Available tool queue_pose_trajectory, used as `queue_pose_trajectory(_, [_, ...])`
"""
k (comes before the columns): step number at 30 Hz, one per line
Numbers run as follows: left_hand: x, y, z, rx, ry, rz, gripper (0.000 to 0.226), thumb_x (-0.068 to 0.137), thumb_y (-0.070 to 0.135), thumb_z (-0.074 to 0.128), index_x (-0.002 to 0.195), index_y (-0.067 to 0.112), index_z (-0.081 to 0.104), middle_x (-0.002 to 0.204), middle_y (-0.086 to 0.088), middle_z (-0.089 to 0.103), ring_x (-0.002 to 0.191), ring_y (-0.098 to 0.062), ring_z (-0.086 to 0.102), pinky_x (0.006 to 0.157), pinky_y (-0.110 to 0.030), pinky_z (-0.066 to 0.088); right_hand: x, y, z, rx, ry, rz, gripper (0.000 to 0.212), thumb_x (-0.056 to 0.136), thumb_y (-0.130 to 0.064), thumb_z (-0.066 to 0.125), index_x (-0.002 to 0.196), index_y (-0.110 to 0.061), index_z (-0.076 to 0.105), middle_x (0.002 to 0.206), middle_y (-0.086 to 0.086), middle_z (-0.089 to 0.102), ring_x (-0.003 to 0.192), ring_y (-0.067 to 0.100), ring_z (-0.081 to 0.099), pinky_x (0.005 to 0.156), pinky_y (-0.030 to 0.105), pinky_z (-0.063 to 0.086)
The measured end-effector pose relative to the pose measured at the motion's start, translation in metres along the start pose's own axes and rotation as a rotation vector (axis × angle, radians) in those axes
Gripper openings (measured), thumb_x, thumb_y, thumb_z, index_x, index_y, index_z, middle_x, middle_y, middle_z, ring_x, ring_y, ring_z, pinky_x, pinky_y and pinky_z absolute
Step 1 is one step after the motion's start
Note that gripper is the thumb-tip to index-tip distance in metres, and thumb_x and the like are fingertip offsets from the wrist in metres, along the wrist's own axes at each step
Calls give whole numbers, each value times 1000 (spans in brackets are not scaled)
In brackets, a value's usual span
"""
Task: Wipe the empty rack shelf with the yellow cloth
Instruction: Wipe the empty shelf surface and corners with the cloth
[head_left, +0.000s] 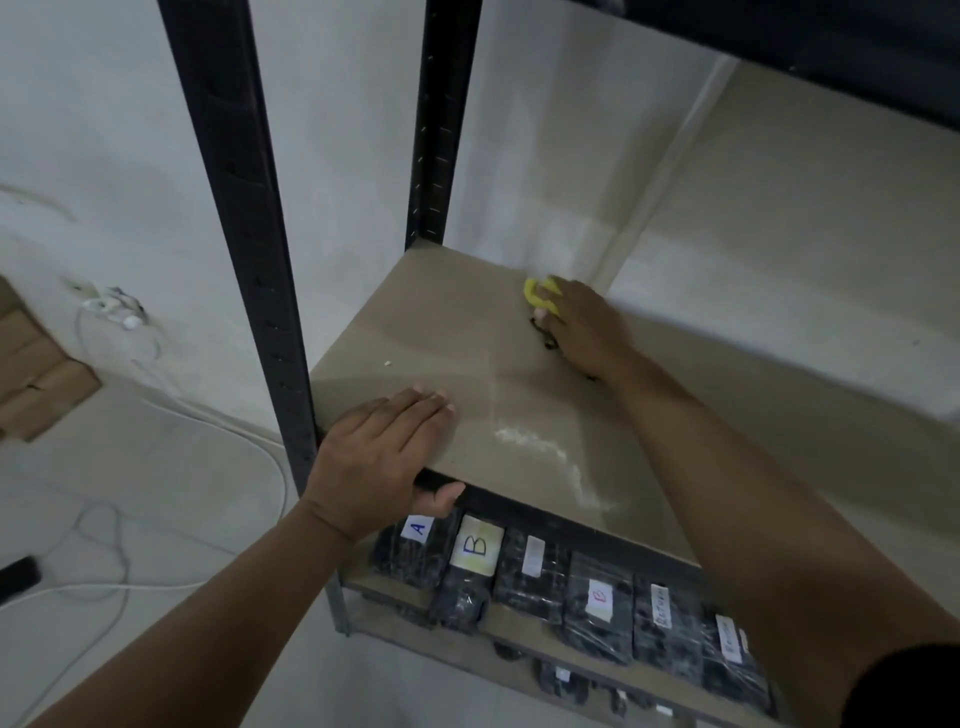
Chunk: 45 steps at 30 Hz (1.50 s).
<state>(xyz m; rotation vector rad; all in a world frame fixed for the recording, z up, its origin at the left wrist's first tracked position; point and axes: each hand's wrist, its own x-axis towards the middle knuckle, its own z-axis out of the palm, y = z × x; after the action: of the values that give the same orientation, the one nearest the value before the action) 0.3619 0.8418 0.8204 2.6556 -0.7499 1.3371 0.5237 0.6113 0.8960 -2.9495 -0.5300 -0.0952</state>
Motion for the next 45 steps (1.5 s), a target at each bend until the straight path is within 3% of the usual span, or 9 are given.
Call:
queue_pose_trajectory(9, [-1, 0, -5, -16, 34, 1, 60, 80, 59, 50, 104, 7, 69, 107, -8, 71, 101, -24, 66, 83, -35, 49, -118, -58, -7, 271, -103, -212, 37, 92, -28, 53, 129, -24, 53, 144, 2, 45, 136, 22, 34, 110, 25, 20])
queue_pose_trajectory(14, [-2, -2, -5, -42, 22, 3, 60, 83, 57, 51, 108, 6, 68, 111, -9, 69, 104, -24, 66, 84, -36, 51, -140, -57, -35, 740, -117, 113, 22, 92, -26, 54, 110, -21, 66, 107, 0, 68, 88, 3, 60, 75, 8, 43])
queue_pose_trajectory(17, [-3, -2, -4, -61, 16, -4, 59, 85, 56, 50, 109, 5, 67, 112, -10, 69, 105, -25, 65, 85, -36, 52, -117, -25, -46, 532, 63, 235, 35, 94, -30, 51, 125, -17, 58, 132, 2, 57, 117, 15, 54, 85, 11, 38])
queue_pose_trajectory(22, [-4, -3, -1, -63, 0, -8, 61, 86, 57, 47, 110, 5, 67, 111, -11, 69, 103, -26, 66, 84, -37, 53, -116, -34, -9, 116, -57, 190, 43, 96, -31, 44, 138, -21, 42, 149, 7, 36, 135, 27, 33, 109, 29, 25])
queue_pose_trajectory(28, [-3, -2, -2, -64, 26, -6, 58, 84, 55, 50, 106, 5, 68, 108, -12, 70, 98, -27, 67, 80, -36, 51, -162, -79, -13, 305, -113, 23, 31, 93, -28, 52, 122, -24, 60, 137, 2, 53, 127, 20, 45, 103, 28, 33])
queue_pose_trajectory(32, [-3, 0, -8, -80, -24, -15, 59, 87, 54, 47, 109, 3, 65, 110, -13, 69, 100, -27, 67, 82, -38, 52, -192, -66, -49, 696, -19, 277, 28, 94, -28, 49, 118, -20, 61, 113, -12, 60, 101, 6, 55, 76, -2, 37])
queue_pose_trajectory(35, [-3, 1, -12, -93, -89, -38, 61, 88, 54, 45, 111, 2, 64, 112, -14, 68, 103, -28, 65, 84, -39, 52, -222, -10, -53, 470, 206, 572, 35, 96, -37, 43, 118, -16, 60, 101, 1, 62, 104, 27, 60, 76, 23, 38])
queue_pose_trajectory(38, [-8, 5, -18, -102, -136, -66, 60, 91, 55, 40, 115, 3, 61, 117, -13, 66, 110, -29, 61, 87, -41, 48, -248, 24, -37, 214, 132, 653, 40, 97, -38, 38, 134, -27, 47, 142, 8, 46, 131, 33, 40, 102, 37, 33])
queue_pose_trajectory(45, [-23, 10, -18, -52, -134, -120, 53, 98, 46, 33, 121, 5, 55, 123, -13, 60, 114, -32, 53, 97, -42, 35, -215, -3, -13, -33, 146, 555, 39, 96, -29, 41, 134, -19, 47, 148, 7, 39, 135, 28, 34, 109, 34, 26])
